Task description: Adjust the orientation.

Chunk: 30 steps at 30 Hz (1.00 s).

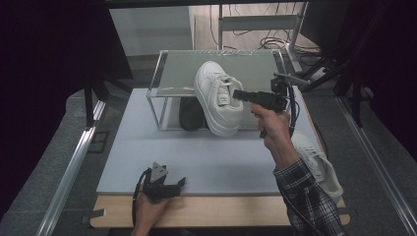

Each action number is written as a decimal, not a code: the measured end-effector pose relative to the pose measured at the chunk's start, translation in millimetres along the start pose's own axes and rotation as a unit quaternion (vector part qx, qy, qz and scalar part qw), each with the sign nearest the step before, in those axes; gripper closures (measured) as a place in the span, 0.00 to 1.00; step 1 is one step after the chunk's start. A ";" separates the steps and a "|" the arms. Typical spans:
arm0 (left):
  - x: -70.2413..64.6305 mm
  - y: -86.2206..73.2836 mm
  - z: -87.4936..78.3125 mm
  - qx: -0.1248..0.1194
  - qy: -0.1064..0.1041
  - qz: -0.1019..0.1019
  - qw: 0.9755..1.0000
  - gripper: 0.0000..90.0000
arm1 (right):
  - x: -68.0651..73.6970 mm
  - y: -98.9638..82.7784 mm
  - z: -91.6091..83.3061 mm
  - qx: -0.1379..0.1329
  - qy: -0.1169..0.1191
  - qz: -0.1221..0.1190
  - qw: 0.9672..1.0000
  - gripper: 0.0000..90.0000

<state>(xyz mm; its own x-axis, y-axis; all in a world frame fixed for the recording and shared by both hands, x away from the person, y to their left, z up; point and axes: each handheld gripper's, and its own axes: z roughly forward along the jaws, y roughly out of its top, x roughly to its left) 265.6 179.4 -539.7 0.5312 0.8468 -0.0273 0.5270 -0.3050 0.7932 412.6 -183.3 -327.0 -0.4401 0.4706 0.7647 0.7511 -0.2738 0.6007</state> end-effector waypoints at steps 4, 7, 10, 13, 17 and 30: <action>0.0 0.0 0.0 0.000 0.000 0.000 1.000 0.14 | -1.2 4.6 7.5 -0.004 -0.008 0.000 1.000 0.90; 0.0 0.0 0.0 0.000 0.000 0.000 1.000 0.14 | -2.1 5.9 10.2 -0.007 -0.010 0.000 1.000 0.90; 0.0 0.0 0.0 0.000 0.000 0.000 1.000 0.14 | -3.1 8.9 14.9 -0.010 -0.016 0.001 1.000 0.90; 0.0 0.0 0.0 0.000 0.000 0.000 1.000 0.14 | -3.6 11.6 18.8 -0.014 -0.021 0.002 1.000 0.90; 0.0 0.0 0.1 0.000 0.000 0.000 1.000 0.13 | -4.1 15.8 24.0 -0.018 -0.031 0.001 0.999 0.90; 0.0 0.0 0.0 0.000 0.000 0.000 1.000 0.13 | -7.5 31.1 38.8 -0.036 -0.064 0.004 0.997 0.89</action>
<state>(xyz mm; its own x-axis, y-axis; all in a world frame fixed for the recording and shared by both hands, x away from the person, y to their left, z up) 265.6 179.3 -539.7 0.5305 0.8473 -0.0268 0.5272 -0.3050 0.7931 458.3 -162.8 -323.1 -0.3646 0.5694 0.7368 0.7154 -0.3353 0.6130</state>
